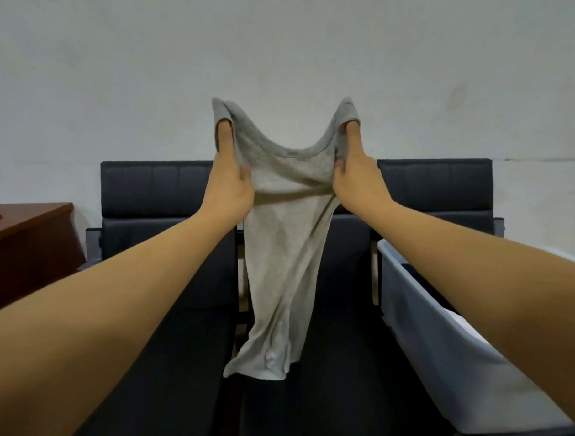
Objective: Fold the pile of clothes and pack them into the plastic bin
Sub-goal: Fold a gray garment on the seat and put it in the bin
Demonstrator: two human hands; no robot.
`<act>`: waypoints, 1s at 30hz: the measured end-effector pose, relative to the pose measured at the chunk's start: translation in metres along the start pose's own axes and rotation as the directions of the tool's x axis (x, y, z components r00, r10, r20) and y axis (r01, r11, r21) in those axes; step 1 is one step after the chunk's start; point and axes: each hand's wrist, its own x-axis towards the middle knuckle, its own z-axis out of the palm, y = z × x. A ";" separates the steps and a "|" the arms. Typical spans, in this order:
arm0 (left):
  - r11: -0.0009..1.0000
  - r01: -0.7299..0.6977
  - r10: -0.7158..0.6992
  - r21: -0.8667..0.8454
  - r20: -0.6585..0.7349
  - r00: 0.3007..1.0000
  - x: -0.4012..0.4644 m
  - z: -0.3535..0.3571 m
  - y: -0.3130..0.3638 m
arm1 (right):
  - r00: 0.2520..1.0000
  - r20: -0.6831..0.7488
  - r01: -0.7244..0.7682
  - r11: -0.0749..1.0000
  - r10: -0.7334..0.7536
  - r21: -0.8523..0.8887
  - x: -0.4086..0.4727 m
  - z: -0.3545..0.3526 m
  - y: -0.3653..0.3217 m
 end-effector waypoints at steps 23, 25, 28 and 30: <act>0.962 -0.014 0.024 0.274 -0.036 0.999 0.000 -0.021 0.016 | 0.990 0.039 0.135 0.868 -0.133 -0.477 0.015 -0.024 0.017; 0.986 0.025 -0.028 0.166 0.014 1.000 0.007 -0.017 0.011 | 0.998 0.064 0.025 0.977 -0.012 -0.211 0.024 -0.020 0.022; 0.973 0.201 -0.185 -0.116 0.138 0.973 0.011 -0.008 0.015 | 0.972 0.150 -0.205 0.962 0.180 0.178 0.032 -0.019 0.019; 0.930 0.265 -0.218 -0.255 0.200 0.955 0.013 -0.003 0.016 | 0.959 0.180 -0.257 0.943 0.220 0.213 0.030 -0.018 0.014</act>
